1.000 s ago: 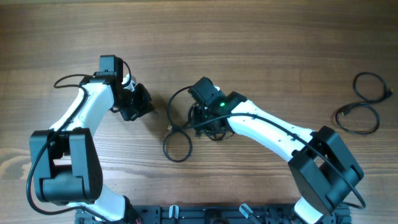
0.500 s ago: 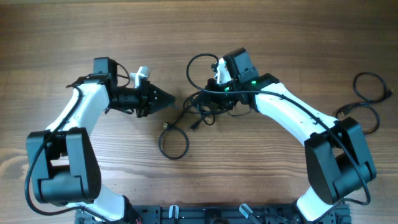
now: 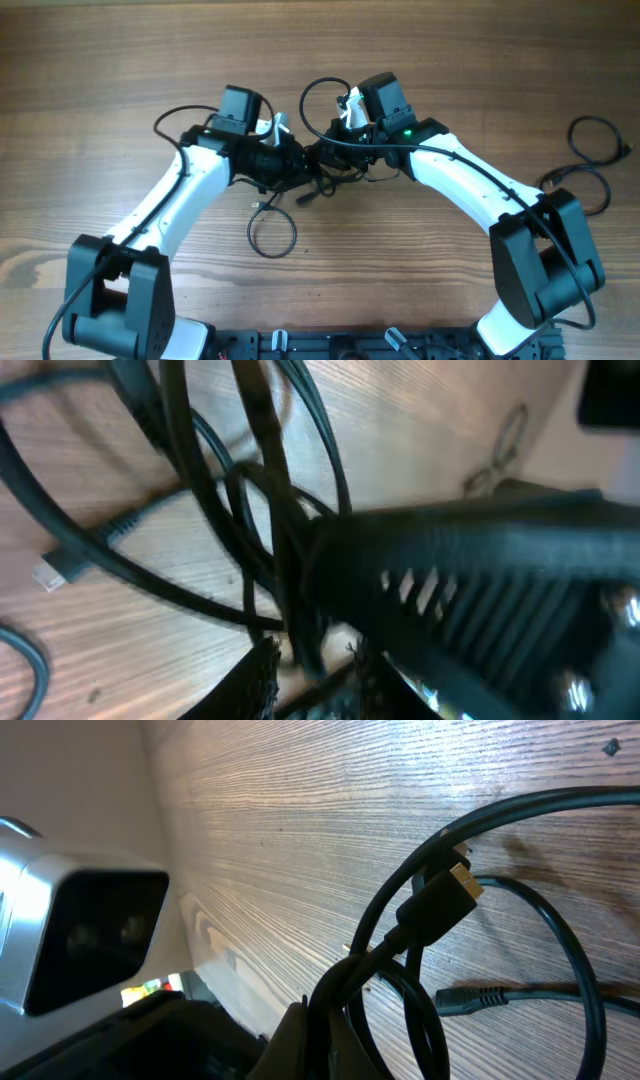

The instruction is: Untangle cables

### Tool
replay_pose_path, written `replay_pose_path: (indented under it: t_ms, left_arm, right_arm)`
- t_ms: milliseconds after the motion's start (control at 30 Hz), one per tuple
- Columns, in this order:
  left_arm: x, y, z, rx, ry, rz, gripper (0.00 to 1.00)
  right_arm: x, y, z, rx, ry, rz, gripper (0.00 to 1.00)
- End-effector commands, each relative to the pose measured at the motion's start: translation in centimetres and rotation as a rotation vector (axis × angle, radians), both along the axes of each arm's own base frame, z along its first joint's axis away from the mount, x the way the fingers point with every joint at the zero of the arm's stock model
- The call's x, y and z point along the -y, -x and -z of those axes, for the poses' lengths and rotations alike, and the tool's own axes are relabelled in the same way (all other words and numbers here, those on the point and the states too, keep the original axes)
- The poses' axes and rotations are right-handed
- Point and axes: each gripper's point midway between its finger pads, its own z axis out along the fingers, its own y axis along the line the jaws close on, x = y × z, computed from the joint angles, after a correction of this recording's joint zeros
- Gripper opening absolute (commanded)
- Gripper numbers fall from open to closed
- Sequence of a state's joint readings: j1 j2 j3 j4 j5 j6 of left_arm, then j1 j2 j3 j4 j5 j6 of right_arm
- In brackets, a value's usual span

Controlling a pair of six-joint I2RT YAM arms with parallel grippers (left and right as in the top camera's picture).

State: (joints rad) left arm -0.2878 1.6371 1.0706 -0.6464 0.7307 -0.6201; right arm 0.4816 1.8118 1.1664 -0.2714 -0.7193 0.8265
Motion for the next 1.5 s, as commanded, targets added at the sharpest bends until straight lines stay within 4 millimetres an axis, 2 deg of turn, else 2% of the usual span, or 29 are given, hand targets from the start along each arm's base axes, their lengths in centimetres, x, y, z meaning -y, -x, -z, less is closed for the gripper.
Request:
replay_pose_path:
  t_ms: [0, 100, 200, 433, 600, 767, 900, 1000, 1100, 1167, 1367, 1433, 1467]
  left_arm:
    - [-0.3, -0.8, 0.6, 0.000, -0.087, -0.092, 0.25]
    - [-0.8, -1.2, 0.7, 0.004, -0.090, -0.107, 0.21]
    - [-1.5, -1.7, 0.7, 0.006, -0.091, -0.131, 0.21]
    - [-0.2, -2.1, -0.7, 0.104, -0.007, -0.030, 0.22]
    - [-0.1, -2.1, -0.7, 0.138, -0.013, 0.005, 0.17]
    - [-0.5, -2.3, -0.3, 0.146, -0.047, -0.008, 0.04]
    - [-0.6, -2.1, -0.1, 0.142, -0.055, -0.003, 0.04]
    - [-1.7, -1.3, 0.9, 0.145, -0.123, 0.040, 0.04]
    - [-2.7, -0.8, 1.5, 0.118, -0.165, 0.042, 0.04]
    - [-3.1, -0.9, 1.6, 0.124, -0.172, 0.042, 0.04]
    - [-4.8, -1.4, 1.7, 0.105, -0.179, -0.005, 0.04]
    - [-4.3, -1.1, 1.4, 0.164, -0.155, 0.082, 0.04]
    - [-4.0, -0.6, 1.4, 0.233, -0.156, 0.193, 0.04]
  right_arm:
    - [-0.4, 0.5, -1.6, 0.015, -0.041, -0.027, 0.04]
    - [-0.4, 0.6, -1.6, 0.024, -0.039, -0.035, 0.04]
    - [-0.4, 0.5, -1.6, 0.026, -0.038, -0.035, 0.04]
    - [-0.3, 0.6, -1.5, 0.026, -0.034, -0.040, 0.04]
    - [-0.4, 0.7, -1.5, 0.028, -0.034, -0.041, 0.05]
    - [-0.4, 0.6, -1.5, 0.028, -0.034, -0.041, 0.04]
    - [-0.3, 0.6, -1.5, 0.029, -0.033, -0.040, 0.04]
    - [0.6, 0.0, -0.3, 0.055, 0.044, -0.009, 0.04]
    - [2.0, 0.5, 1.3, 0.060, 0.148, -0.016, 0.04]
    - [3.4, 0.7, 2.6, 0.048, 0.240, 0.006, 0.04]
    - [5.1, 0.7, 3.9, 0.051, 0.350, 0.029, 0.04]
    - [4.1, 1.1, 3.3, 0.042, 0.284, -0.005, 0.04]
    - [2.4, 1.6, 1.9, 0.038, 0.171, -0.060, 0.04]
